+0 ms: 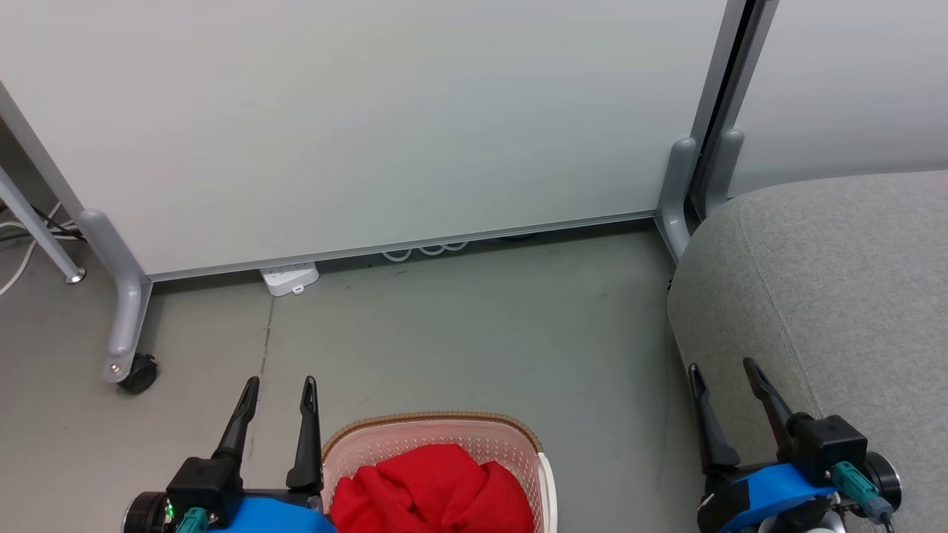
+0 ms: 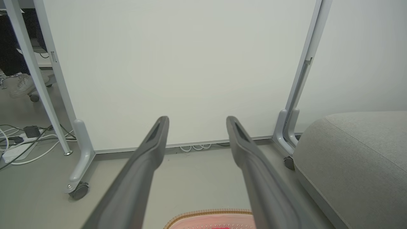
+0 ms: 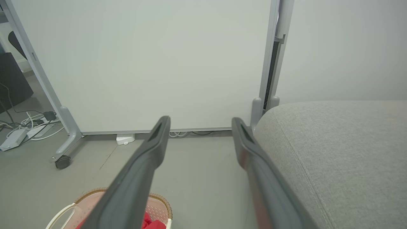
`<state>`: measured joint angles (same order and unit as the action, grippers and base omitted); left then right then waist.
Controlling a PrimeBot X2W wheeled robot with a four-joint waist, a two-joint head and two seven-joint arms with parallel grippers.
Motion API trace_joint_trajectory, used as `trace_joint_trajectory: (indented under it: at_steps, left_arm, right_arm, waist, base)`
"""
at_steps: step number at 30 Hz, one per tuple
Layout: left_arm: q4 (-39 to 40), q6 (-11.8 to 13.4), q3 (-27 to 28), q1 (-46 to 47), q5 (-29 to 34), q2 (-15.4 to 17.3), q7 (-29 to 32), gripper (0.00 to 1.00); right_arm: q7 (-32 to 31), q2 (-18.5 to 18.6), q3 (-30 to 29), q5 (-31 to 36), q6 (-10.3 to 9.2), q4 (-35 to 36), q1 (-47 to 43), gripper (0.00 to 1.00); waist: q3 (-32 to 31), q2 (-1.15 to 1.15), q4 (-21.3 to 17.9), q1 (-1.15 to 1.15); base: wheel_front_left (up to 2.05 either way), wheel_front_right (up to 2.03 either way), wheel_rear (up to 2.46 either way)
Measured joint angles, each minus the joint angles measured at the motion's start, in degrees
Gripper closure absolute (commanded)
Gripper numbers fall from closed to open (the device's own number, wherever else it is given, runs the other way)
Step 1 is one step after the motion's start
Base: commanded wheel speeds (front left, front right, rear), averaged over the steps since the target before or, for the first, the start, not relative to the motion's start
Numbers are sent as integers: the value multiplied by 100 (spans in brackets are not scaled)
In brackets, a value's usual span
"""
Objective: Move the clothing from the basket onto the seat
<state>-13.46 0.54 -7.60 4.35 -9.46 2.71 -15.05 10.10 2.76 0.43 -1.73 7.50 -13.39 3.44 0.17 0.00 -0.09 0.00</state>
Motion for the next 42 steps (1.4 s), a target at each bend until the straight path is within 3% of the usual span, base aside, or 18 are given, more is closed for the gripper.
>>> trace_joint_trajectory:
  at_steps: [12,20,31,42]
  left_arm:
    - [-94,-1,7,-1,24,2,0,0]
    - [-647,-78,-42,171,108,30,-1,0]
    - [-2238,-321,-170,1026,96,105,78,0]
    - [-3924,-193,-18,2114,-85,198,388,0]
  right_arm:
    - [1,1,68,-16,0,87,33,0]
    - [42,2,255,-4,1,260,317,0]
    - [193,5,488,-93,0,304,918,0]
    - [394,7,821,-289,1,213,1464,0]
  waist:
    - [153,0,-71,0]
    - [615,0,-245,0]
    - [1788,0,-566,1]
    - [2929,0,-1026,2]
  base:
    - [0,0,0]
    - [0,0,0]
    - [0,0,0]
    - [0,0,0]
